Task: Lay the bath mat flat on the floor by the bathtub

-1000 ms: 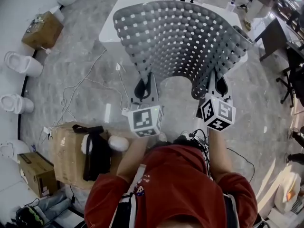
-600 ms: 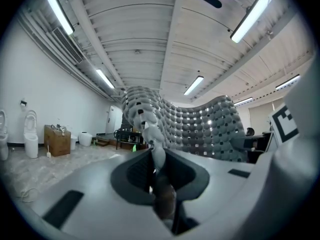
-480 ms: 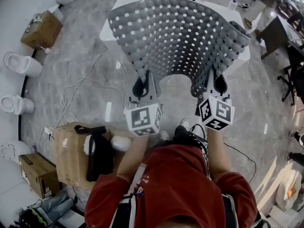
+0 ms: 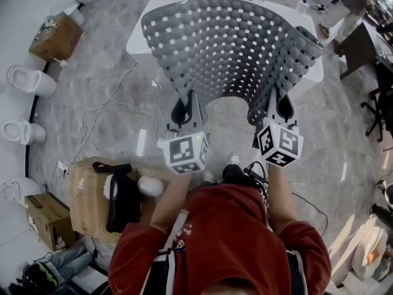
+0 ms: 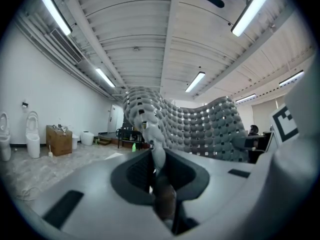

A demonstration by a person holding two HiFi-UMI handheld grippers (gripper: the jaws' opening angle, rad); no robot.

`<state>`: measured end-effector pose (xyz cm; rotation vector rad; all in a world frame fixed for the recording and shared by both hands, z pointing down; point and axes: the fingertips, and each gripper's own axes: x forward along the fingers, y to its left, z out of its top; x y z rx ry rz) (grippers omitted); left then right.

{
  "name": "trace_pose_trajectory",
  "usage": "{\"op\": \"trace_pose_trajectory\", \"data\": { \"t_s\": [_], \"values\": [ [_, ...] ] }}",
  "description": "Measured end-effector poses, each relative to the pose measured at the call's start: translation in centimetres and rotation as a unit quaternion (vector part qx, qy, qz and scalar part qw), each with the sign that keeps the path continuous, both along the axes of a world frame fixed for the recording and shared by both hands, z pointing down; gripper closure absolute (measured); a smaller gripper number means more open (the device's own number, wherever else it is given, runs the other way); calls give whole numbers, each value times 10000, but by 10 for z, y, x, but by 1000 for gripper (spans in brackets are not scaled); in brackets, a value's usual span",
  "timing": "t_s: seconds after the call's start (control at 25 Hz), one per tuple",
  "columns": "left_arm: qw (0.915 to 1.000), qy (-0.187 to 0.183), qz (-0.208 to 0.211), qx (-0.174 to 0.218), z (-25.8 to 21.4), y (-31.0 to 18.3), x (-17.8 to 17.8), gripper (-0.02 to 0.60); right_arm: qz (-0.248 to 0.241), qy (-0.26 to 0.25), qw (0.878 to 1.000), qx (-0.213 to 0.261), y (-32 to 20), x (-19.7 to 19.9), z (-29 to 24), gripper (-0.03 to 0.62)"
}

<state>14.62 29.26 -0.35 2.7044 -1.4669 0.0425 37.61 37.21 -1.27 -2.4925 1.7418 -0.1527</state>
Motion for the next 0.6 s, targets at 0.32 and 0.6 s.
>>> {"op": "trace_pose_trajectory", "data": {
  "t_s": [0.32,0.6],
  "values": [
    [9994,-79,-323,41,-22,18,14,523,-314,-40,9995,35,7,21,-19,517],
    [9957,-190,-909,-45,-24,-36,38,525,-911,-107,9958,-46,-71,50,-18,517]
  ]
}}
